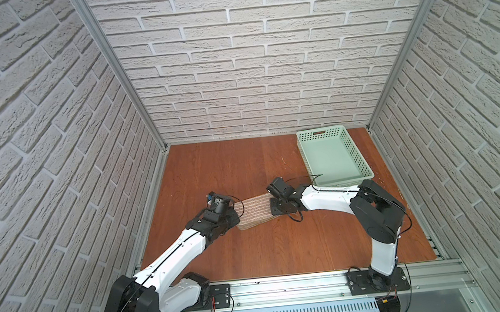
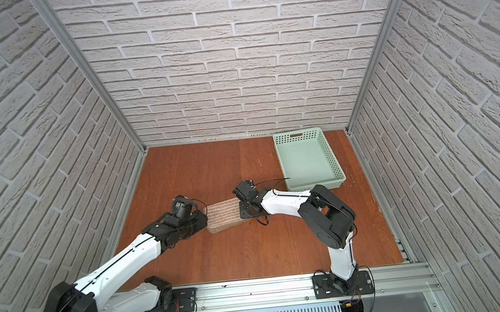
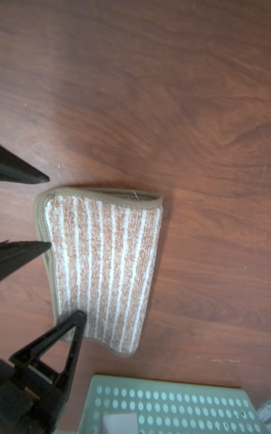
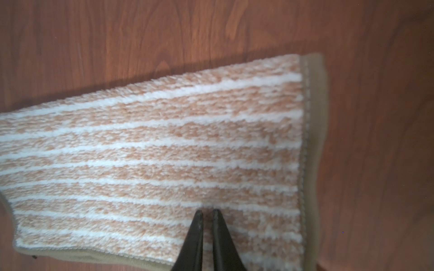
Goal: Fold the square dishcloth
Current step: Smooth out the cleaning item at the center of the board.
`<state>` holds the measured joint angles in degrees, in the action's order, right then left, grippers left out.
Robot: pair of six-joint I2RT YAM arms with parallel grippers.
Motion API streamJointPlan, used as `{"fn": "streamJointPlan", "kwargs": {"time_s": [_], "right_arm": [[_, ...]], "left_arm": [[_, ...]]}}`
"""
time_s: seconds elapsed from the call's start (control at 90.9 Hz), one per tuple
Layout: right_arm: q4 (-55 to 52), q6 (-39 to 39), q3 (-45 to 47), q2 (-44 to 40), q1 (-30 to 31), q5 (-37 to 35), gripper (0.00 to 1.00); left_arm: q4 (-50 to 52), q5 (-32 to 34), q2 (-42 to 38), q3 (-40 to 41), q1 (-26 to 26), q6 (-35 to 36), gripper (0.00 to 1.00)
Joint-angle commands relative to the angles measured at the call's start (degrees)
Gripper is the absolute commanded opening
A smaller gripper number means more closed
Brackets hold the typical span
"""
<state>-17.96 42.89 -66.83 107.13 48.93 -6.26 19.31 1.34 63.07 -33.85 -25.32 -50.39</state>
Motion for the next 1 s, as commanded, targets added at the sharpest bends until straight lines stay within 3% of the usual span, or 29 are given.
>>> {"fn": "streamJointPlan", "kwargs": {"time_s": [0.0,0.506,0.99], "right_arm": [[-2.53,-0.89,1.13,-4.98,0.81,-3.21,0.14],[-2.02,1.35,4.54,-2.93,0.64,-6.63,0.17],[1.35,5.74,8.44,-3.46,-1.11,-9.32,0.2]], "left_arm": [[0.3,-0.93,2.58,-2.19,-1.28,-1.3,0.39],[-1.91,-0.26,18.09,-6.02,-3.62,-2.12,0.36],[-5.34,-1.11,29.87,-11.67,2.06,3.62,0.31]]}}
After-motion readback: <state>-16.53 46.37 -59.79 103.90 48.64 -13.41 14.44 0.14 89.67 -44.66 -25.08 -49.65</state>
